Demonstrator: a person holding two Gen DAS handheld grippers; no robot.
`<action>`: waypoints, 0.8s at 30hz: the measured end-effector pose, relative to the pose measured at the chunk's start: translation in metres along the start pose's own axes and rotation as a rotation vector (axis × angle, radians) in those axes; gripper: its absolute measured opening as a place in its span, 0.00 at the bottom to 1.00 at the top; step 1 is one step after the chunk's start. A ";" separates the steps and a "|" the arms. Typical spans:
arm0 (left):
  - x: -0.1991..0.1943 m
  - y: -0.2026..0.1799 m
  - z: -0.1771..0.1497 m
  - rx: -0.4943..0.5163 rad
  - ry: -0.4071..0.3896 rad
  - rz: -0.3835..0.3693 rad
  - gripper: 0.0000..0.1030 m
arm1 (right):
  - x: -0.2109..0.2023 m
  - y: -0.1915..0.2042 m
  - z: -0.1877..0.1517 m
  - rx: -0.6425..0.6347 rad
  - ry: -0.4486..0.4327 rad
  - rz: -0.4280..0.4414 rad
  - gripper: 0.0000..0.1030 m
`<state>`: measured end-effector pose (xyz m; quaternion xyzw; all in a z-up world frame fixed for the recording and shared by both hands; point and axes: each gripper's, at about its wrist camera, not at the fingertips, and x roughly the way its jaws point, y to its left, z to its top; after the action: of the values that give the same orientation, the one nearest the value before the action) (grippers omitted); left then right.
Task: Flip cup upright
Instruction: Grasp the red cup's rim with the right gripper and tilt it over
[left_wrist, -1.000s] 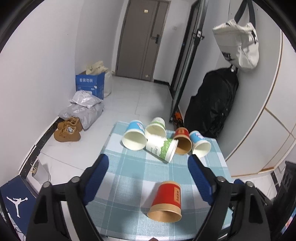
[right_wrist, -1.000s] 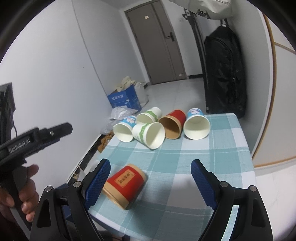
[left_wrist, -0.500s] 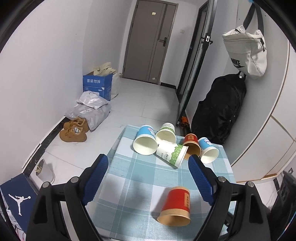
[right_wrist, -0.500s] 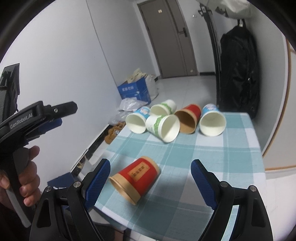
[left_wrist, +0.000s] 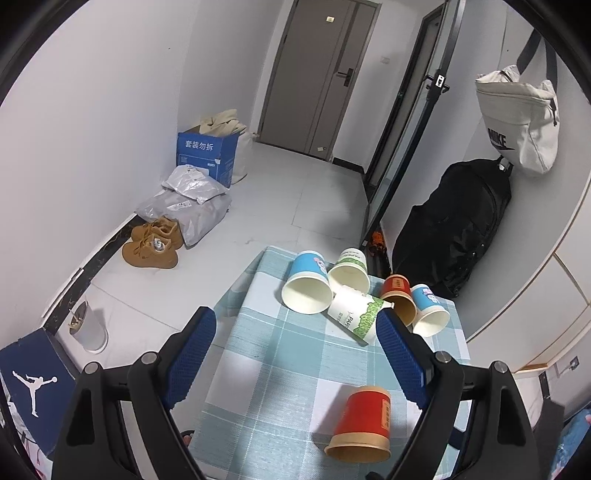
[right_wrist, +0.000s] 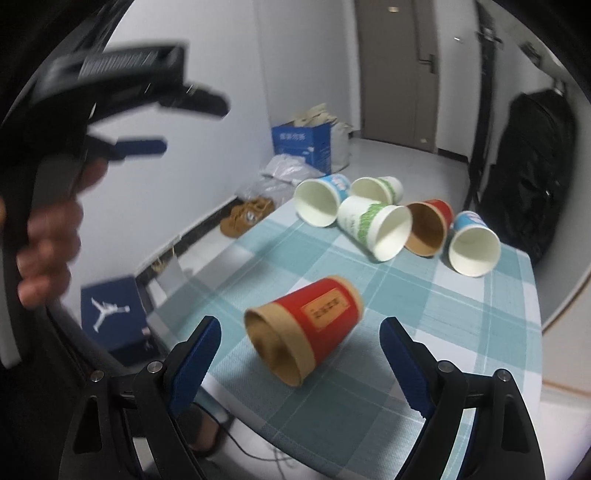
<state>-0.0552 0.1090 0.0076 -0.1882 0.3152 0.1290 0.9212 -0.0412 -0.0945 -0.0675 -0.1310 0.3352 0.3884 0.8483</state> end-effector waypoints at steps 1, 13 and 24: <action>0.000 0.002 0.001 -0.006 0.000 0.001 0.83 | 0.003 0.003 -0.001 -0.017 0.005 -0.007 0.78; 0.008 0.014 0.005 -0.051 0.046 0.011 0.83 | 0.037 0.006 -0.007 -0.083 0.106 -0.097 0.30; 0.008 0.014 0.006 -0.049 0.051 0.005 0.83 | 0.043 0.007 -0.010 -0.100 0.130 -0.137 0.12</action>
<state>-0.0506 0.1254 0.0035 -0.2133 0.3356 0.1341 0.9077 -0.0305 -0.0701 -0.1035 -0.2205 0.3599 0.3366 0.8417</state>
